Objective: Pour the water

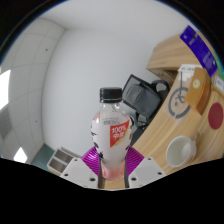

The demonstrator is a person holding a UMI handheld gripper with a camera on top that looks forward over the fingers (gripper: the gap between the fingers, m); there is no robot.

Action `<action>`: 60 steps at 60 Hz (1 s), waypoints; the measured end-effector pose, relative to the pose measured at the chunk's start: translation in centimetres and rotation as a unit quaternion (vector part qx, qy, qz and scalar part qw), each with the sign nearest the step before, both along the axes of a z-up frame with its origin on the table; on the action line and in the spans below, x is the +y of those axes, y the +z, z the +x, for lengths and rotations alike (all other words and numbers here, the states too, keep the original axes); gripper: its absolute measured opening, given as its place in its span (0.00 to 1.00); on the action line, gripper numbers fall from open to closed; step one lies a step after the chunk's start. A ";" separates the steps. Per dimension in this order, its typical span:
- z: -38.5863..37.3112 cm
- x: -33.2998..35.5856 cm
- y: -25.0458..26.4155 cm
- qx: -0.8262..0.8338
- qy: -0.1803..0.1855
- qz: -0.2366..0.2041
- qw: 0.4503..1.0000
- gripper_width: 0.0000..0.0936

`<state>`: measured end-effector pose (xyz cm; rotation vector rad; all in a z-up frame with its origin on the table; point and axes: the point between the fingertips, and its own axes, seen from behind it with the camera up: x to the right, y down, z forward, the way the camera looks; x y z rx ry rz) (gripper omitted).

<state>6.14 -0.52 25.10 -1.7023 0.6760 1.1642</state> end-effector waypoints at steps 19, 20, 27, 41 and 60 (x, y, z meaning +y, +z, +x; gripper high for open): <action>17.6 -0.1 -1.6 -0.427 -0.081 0.057 0.899 0.31; 18.4 -0.2 -2.3 -0.440 -0.083 0.050 0.893 0.31; 22.3 -0.6 -8.0 -0.504 -0.088 0.017 0.859 0.31; 24.5 -0.9 -16.0 -0.517 -0.060 -0.016 0.853 0.31; 24.7 -1.3 -18.9 -0.530 -0.067 -0.015 0.845 0.38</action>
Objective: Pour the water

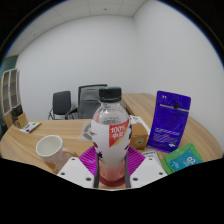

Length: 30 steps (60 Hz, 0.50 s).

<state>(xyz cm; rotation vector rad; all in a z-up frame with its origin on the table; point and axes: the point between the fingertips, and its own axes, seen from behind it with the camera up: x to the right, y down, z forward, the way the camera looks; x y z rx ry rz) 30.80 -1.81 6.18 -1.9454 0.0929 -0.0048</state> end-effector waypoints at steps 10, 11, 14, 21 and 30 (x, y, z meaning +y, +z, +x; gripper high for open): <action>-0.1 -0.3 -0.3 -0.005 -0.004 -0.021 1.000 0.55; -0.1 -0.4 -0.6 -0.002 -0.007 -0.029 1.000 0.57; 0.0 -0.9 -0.8 0.006 -0.018 -0.041 0.999 0.75; 0.4 -2.5 0.4 0.006 -0.041 -0.047 0.998 0.91; -1.4 -6.4 2.9 0.008 -0.044 -0.061 0.997 0.92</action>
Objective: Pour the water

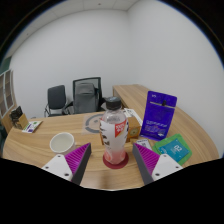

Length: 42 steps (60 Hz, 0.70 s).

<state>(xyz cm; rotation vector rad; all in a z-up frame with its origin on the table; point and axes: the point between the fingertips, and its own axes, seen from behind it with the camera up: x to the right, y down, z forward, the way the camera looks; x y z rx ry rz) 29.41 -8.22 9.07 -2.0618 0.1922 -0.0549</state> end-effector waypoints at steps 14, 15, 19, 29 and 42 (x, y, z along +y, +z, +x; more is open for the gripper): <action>-6.3 -10.4 6.4 -0.015 -0.004 -0.029 0.999 0.92; -6.8 -11.3 6.9 -0.015 -0.006 -0.030 0.999 0.92; -8.8 -14.5 8.9 -0.019 -0.008 -0.036 0.999 0.92; -13.3 -21.3 13.0 -0.034 -0.007 -0.037 0.999 0.92; -17.2 -25.6 15.9 -0.027 -0.003 -0.027 0.999 0.92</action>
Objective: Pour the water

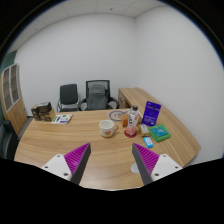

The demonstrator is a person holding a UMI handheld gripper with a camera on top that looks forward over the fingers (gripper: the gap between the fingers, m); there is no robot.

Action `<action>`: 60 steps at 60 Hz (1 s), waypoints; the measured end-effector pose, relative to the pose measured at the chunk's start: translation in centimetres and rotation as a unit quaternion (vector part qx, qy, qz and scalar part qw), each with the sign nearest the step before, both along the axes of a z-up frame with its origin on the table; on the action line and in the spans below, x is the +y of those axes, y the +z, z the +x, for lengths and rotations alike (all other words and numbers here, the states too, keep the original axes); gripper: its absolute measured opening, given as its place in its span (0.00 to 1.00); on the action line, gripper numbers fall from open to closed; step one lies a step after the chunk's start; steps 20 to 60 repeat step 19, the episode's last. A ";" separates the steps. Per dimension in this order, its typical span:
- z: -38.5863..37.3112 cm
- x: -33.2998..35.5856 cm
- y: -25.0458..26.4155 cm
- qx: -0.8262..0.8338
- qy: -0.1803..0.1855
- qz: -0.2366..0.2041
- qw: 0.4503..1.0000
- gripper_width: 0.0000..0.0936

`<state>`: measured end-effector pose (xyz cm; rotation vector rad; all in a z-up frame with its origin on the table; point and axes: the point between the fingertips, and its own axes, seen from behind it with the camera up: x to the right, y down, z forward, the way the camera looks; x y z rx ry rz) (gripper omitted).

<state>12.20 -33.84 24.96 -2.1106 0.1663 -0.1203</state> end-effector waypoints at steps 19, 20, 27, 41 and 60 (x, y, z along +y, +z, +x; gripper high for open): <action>-0.7 -2.3 0.6 -0.013 0.000 -0.008 1.000 0.92; -0.7 -2.3 0.6 -0.013 0.000 -0.008 1.000 0.92; -0.7 -2.3 0.6 -0.013 0.000 -0.008 1.000 0.92; -0.7 -2.3 0.6 -0.013 0.000 -0.008 1.000 0.92; -0.7 -2.3 0.6 -0.013 0.000 -0.008 1.000 0.92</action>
